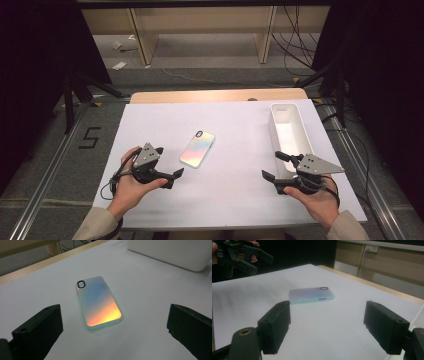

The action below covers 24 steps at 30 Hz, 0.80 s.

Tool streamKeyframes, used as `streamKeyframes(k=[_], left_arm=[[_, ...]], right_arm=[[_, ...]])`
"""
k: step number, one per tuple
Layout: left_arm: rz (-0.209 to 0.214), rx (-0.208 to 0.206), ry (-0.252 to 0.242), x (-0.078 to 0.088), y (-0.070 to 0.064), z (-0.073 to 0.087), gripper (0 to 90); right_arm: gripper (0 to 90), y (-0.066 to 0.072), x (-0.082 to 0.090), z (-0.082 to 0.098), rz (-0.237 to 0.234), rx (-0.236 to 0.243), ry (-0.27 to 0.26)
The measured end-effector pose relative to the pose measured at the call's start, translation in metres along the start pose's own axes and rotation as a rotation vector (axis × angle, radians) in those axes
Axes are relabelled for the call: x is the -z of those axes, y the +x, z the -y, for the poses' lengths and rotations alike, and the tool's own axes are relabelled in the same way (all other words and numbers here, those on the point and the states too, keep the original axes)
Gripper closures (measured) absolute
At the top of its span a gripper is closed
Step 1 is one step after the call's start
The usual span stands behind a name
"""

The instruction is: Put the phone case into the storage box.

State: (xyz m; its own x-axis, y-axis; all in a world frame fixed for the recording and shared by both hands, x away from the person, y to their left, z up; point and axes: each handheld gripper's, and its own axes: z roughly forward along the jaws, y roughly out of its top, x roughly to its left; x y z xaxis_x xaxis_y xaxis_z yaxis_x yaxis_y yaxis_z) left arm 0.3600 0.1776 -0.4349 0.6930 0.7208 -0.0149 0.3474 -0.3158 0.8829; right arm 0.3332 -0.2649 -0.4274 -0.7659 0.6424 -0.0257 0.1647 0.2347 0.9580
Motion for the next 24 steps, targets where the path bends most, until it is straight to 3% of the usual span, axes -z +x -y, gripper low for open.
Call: streamKeyframes(k=[12, 14, 18, 19, 20, 21, 23, 24], left_arm=[[-0.004, -0.002, 0.001, 0.0, 0.0, 0.0, 2.5], [-0.015, 0.0, -0.01, 0.001, 0.001, -0.001, 10.0], [-0.02, 0.009, -0.022, 0.002, 0.003, -0.003, 35.6], [-0.031, 0.008, -0.02, 0.001, 0.003, -0.004, 35.6], [-0.029, 0.012, -0.018, 0.0, 0.003, -0.005, 44.5], [-0.036, 0.009, -0.016, -0.001, 0.002, -0.007, 59.2], [-0.037, 0.005, -0.014, -0.002, 0.002, -0.008, 71.2], [-0.043, 0.001, -0.004, -0.004, 0.002, -0.01, 71.2]], right_arm=[[22.6, 0.001, 0.0, -0.001, -0.001, -0.001, -0.006], [22.7, 0.001, 0.0, -0.001, -0.001, -0.002, -0.007], [22.9, 0.001, 0.0, -0.001, 0.003, -0.001, -0.007], [22.9, 0.001, 0.0, -0.001, 0.003, -0.001, -0.007], [23.0, 0.001, 0.0, -0.001, 0.003, -0.002, -0.008], [23.1, 0.001, 0.0, -0.001, 0.006, -0.002, -0.01], [23.1, 0.001, 0.0, -0.001, 0.006, -0.003, -0.01], [23.2, 0.001, 0.0, -0.001, 0.006, -0.002, -0.011]])
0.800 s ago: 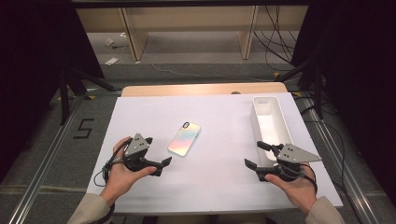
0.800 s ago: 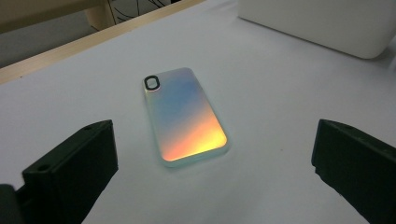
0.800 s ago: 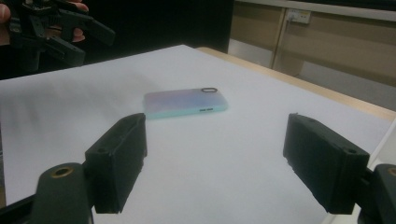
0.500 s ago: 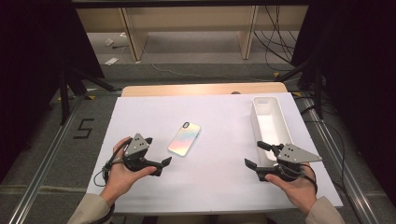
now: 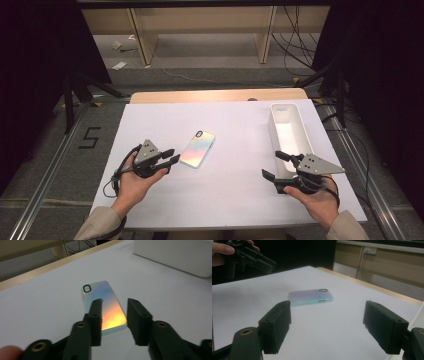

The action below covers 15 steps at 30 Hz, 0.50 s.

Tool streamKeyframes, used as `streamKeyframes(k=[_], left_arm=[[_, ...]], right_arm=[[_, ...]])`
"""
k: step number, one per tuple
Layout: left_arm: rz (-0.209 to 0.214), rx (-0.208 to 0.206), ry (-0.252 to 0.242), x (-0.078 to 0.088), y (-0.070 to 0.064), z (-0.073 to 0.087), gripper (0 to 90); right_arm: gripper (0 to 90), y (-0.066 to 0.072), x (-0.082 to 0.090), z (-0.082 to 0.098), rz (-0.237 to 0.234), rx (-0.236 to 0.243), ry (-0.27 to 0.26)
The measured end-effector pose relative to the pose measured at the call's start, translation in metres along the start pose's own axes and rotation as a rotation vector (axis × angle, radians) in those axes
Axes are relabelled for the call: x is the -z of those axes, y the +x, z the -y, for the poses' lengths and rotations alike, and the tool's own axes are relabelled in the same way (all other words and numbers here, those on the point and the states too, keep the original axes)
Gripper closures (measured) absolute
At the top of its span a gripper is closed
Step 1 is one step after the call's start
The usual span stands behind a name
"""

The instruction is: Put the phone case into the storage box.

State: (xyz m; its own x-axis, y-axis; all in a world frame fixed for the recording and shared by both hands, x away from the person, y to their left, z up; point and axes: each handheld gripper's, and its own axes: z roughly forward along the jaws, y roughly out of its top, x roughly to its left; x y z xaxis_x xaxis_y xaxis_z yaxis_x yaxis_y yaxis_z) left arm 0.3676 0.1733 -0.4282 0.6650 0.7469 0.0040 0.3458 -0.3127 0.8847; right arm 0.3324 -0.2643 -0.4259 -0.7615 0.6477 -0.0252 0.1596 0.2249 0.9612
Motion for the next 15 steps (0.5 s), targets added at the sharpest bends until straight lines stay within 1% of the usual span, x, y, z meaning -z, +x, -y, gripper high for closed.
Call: streamKeyframes(k=[1, 3, 4, 5, 6, 8, 11, 12, 14, 15], left_arm=[[-0.003, -0.002, 0.008, -0.002, 0.0, -0.001, 80.4], [0.001, -0.004, 0.028, -0.007, -0.002, -0.002, 89.6], [0.015, -0.007, 0.063, -0.014, -0.005, -0.004, 89.7], [0.015, -0.007, 0.063, -0.014, -0.005, -0.004, 89.8], [0.02, -0.008, 0.075, -0.018, -0.007, -0.004, 89.8], [0.036, -0.013, 0.102, -0.029, -0.011, -0.007, 89.8], [0.06, -0.008, 0.132, -0.044, -0.016, -0.009, 89.8], [0.073, -0.006, 0.157, -0.053, -0.018, -0.009, 89.8], [0.083, -0.006, 0.183, -0.063, -0.021, -0.009, 89.8], [0.083, -0.006, 0.183, -0.063, -0.021, -0.009, 89.8]], right_arm=[[23.2, 0.0, 0.0, 0.0, 0.001, -0.001, 0.001], [23.3, 0.0, 0.0, 0.0, 0.001, -0.006, 0.001], [23.4, 0.0, 0.0, 0.0, 0.001, -0.006, 0.002], [23.4, 0.0, 0.0, 0.0, 0.002, -0.007, 0.002], [23.4, 0.0, 0.0, 0.0, 0.003, -0.007, 0.001], [23.4, 0.0, 0.0, 0.0, 0.003, -0.007, 0.0], [23.5, 0.0, 0.0, 0.0, 0.005, -0.008, 0.0], [23.5, -0.001, 0.0, 0.0, 0.006, -0.008, 0.0], [23.5, -0.001, 0.0, 0.001, 0.005, -0.009, -0.003], [23.6, -0.001, 0.0, 0.001, 0.005, -0.009, -0.003]])
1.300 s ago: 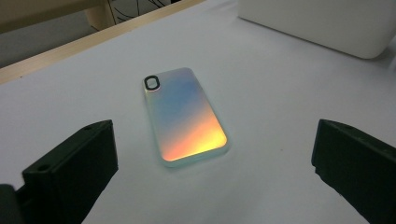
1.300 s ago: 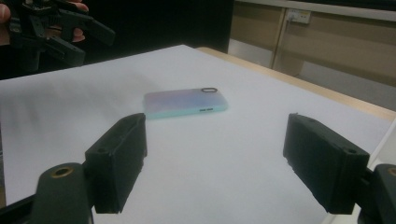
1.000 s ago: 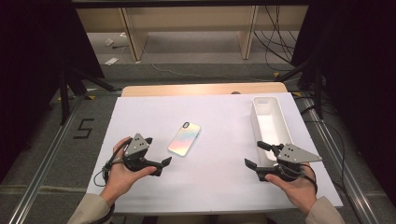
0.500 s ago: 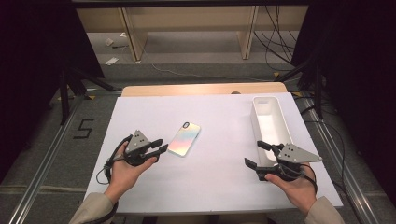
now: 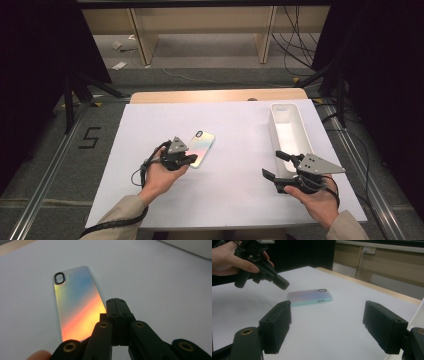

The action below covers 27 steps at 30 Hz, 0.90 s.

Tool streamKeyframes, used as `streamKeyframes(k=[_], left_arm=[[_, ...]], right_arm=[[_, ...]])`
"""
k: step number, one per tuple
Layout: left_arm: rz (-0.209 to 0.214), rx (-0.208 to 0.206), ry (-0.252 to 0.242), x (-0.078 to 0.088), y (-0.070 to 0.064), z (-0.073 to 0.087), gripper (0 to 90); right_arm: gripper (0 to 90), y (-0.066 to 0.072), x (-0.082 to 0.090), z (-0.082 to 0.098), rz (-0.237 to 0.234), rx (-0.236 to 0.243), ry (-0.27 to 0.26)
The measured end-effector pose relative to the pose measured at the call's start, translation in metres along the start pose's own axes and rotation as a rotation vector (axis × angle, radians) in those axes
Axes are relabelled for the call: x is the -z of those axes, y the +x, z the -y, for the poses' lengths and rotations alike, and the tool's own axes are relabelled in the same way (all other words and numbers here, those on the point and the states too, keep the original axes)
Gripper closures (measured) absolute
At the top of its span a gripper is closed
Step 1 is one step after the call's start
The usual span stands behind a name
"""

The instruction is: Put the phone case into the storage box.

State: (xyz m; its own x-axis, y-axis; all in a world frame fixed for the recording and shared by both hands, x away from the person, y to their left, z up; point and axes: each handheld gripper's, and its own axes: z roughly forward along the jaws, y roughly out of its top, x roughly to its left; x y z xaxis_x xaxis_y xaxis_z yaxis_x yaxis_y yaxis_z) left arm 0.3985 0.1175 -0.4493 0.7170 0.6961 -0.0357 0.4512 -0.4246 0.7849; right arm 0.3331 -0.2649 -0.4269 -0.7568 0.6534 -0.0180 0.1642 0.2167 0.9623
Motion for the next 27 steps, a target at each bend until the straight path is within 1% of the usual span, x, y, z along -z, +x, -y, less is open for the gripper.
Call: streamKeyframes(k=[1, 2, 3, 5, 6, 9, 10, 12, 20, 25, 27], left_arm=[[0.007, -0.002, 0.027, -0.009, -0.002, -0.001, 89.8], [0.013, -0.004, 0.039, -0.013, -0.003, -0.002, 89.8], [0.013, -0.004, 0.039, -0.013, -0.003, -0.002, 89.8], [0.02, -0.015, 0.075, -0.024, -0.006, -0.002, 89.8], [0.02, -0.015, 0.075, -0.024, -0.006, -0.002, 89.8], [0.03, -0.028, 0.109, -0.035, -0.009, -0.001, 89.8], [0.03, -0.028, 0.109, -0.035, -0.009, -0.001, 89.8], [0.031, -0.029, 0.128, -0.04, -0.009, 0.0, 89.7], [0.024, -0.033, 0.161, -0.051, -0.008, 0.002, 89.8], [0.019, -0.047, 0.176, -0.055, -0.008, 0.003, 89.8], [0.021, -0.044, 0.177, -0.055, -0.008, 0.003, 89.8]], right_arm=[[23.6, 0.0, 0.0, 0.0, 0.0, -0.001, -0.001], [23.6, 0.0, 0.0, 0.0, 0.0, -0.003, -0.002], [23.6, 0.0, 0.0, 0.0, 0.0, -0.002, -0.001], [23.6, 0.0, 0.0, 0.0, 0.0, -0.003, -0.002], [23.6, 0.0, 0.0, 0.0, 0.0, -0.003, -0.002], [23.6, 0.0, 0.0, 0.0, -0.002, -0.004, -0.002], [23.6, 0.0, 0.0, 0.0, -0.002, -0.004, -0.002], [23.6, 0.0, 0.0, 0.0, -0.002, -0.005, -0.003], [23.6, 0.0, 0.0, 0.001, -0.005, -0.008, -0.002], [23.6, 0.0, 0.0, 0.001, -0.005, -0.008, -0.001], [23.6, 0.0, 0.0, 0.001, -0.006, -0.009, -0.002]])
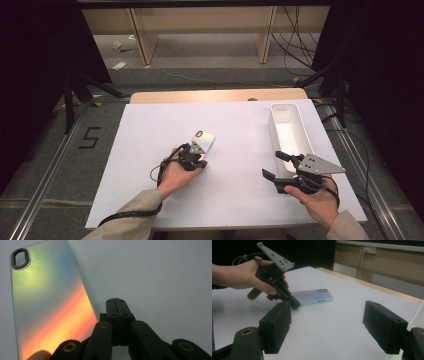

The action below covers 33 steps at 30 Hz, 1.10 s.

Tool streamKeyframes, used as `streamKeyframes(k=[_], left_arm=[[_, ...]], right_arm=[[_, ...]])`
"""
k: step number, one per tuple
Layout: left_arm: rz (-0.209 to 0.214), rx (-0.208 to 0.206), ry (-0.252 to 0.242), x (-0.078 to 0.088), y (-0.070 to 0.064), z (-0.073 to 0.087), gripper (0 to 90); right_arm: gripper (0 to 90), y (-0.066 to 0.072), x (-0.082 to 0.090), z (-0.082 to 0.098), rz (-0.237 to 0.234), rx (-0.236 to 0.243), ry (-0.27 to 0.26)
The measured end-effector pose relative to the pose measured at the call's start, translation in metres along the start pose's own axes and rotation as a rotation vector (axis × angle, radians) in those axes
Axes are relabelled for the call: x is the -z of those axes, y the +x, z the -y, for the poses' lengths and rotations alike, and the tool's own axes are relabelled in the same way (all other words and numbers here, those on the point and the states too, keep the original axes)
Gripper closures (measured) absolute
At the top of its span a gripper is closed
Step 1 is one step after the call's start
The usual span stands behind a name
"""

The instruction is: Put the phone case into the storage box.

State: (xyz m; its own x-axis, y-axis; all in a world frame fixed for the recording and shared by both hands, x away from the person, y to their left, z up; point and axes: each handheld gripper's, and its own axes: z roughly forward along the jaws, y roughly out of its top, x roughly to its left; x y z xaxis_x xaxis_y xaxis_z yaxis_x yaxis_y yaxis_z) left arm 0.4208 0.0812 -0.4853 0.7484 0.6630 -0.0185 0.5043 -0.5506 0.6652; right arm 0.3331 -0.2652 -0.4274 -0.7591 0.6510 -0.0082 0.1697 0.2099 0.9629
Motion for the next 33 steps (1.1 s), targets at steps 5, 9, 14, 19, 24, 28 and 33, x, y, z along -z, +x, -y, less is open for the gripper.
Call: streamKeyframes(k=[5, 9, 14, 19, 24, 28, 33], left_arm=[[-0.004, -0.003, 0.004, 0.0, 0.0, 0.0, 89.8], [-0.013, 0.002, 0.012, 0.002, 0.002, 0.001, 89.8], [-0.024, 0.012, 0.02, 0.005, 0.006, 0.004, 89.8], [-0.036, 0.024, 0.031, 0.01, 0.011, 0.008, 89.8], [-0.04, 0.034, 0.041, 0.013, 0.014, 0.01, 89.8], [-0.037, 0.036, 0.043, 0.014, 0.015, 0.011, 89.7], [-0.028, 0.023, 0.046, 0.016, 0.013, 0.01, 85.6]], right_arm=[[23.6, 0.0, 0.0, 0.0, -0.001, 0.0, 0.001], [23.6, 0.0, 0.0, 0.0, 0.0, -0.001, 0.0], [23.6, 0.0, 0.0, 0.0, 0.001, -0.001, -0.003], [23.7, 0.0, 0.0, 0.0, 0.001, -0.002, -0.004], [23.7, 0.0, 0.0, 0.0, -0.002, -0.002, 0.0], [23.6, 0.0, 0.0, 0.0, -0.003, -0.003, 0.0], [23.6, 0.0, 0.0, 0.0, -0.004, -0.004, -0.001]])
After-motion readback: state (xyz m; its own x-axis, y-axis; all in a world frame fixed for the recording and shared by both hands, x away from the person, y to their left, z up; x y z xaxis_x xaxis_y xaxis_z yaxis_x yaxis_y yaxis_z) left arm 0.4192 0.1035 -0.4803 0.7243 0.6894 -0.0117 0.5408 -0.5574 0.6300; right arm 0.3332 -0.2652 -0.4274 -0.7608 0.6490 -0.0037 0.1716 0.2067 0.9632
